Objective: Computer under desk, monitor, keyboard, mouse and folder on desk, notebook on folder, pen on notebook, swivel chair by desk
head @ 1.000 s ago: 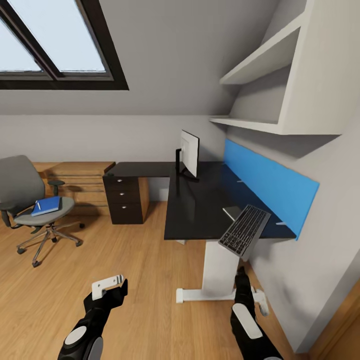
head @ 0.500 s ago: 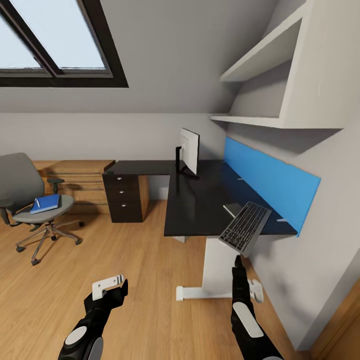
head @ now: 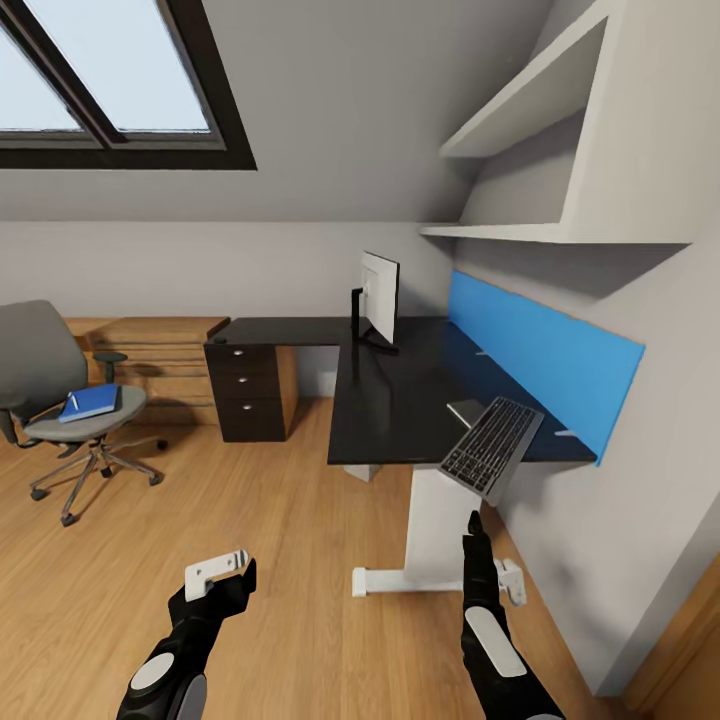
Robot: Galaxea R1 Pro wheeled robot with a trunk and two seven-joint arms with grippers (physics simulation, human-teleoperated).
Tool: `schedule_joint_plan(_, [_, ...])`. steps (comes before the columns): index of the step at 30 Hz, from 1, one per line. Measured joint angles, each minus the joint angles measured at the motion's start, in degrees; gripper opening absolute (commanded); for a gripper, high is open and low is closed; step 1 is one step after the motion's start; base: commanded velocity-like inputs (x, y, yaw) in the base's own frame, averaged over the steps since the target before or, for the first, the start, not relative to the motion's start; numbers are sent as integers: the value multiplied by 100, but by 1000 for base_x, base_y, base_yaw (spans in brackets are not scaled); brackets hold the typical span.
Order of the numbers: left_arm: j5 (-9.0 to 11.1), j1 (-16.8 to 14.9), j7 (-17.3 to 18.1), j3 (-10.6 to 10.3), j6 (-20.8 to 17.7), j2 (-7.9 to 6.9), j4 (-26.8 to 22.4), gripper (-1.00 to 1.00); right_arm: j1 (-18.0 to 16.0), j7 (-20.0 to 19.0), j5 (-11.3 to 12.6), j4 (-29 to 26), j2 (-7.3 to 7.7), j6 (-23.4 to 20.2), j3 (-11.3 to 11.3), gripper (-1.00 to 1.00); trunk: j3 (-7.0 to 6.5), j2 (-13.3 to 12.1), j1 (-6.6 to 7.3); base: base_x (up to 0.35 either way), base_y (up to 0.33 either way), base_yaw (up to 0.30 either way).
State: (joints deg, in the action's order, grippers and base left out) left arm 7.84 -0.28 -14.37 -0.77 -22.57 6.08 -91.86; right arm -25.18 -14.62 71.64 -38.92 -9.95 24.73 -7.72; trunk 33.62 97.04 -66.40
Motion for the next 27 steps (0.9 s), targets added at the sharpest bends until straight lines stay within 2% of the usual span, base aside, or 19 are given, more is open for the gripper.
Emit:
schedule_joint_plan(11, [0, 2, 0, -3, 0, 0, 1, 100, 0, -196, 6, 5, 0, 15, 1, 100, 198, 441, -242, 0, 0, 0])
schedule_joint_plan(27, [-19, 1, 32, -28, 0, -27, 35, 100, 0, -286, 11, 13, 0, 24, 10, 100, 198, 443, -241, 22, 0, 0])
